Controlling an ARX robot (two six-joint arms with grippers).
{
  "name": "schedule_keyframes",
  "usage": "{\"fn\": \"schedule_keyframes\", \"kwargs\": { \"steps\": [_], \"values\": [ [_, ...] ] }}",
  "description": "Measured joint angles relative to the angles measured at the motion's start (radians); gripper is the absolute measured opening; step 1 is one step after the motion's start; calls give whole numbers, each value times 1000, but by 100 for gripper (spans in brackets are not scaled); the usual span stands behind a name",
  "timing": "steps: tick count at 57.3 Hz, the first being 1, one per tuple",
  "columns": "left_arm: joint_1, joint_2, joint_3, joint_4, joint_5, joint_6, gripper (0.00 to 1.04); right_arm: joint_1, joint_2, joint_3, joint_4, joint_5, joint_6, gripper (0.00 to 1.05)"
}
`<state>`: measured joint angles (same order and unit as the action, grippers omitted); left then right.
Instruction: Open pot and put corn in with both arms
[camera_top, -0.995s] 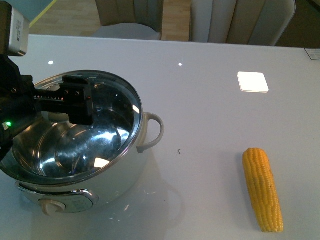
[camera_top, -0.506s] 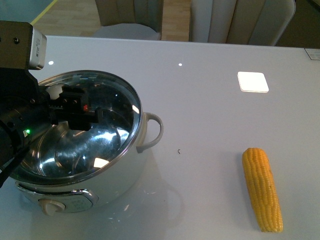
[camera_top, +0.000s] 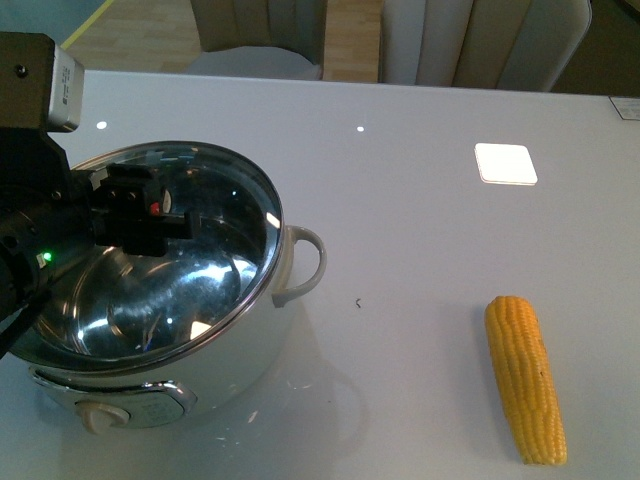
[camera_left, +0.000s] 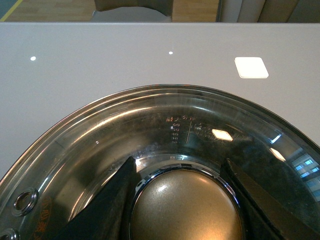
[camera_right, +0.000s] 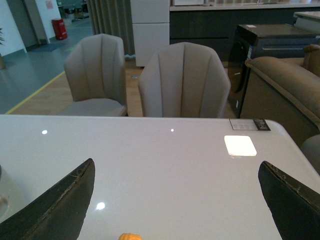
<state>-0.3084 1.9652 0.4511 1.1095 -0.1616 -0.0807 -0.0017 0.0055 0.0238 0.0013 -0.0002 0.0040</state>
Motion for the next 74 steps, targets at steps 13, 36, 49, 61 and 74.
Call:
{"fn": "schedule_keyframes", "kwargs": {
  "steps": [13, 36, 49, 61, 74],
  "values": [
    [18, -140, -13, -88, -3, -2, 44, 0, 0, 0, 0, 0, 0, 96],
    [268, -473, -34, -206, 111, 42, 44, 0, 0, 0, 0, 0, 0, 96],
    [708, -388, -80, -79, 292, 113, 44, 0, 0, 0, 0, 0, 0, 96],
    [952, -143, -82, 85, 381, 169, 44, 0, 0, 0, 0, 0, 0, 96],
    [991, 88, -63, 221, 421, 191, 44, 0, 0, 0, 0, 0, 0, 96]
  ]
}}
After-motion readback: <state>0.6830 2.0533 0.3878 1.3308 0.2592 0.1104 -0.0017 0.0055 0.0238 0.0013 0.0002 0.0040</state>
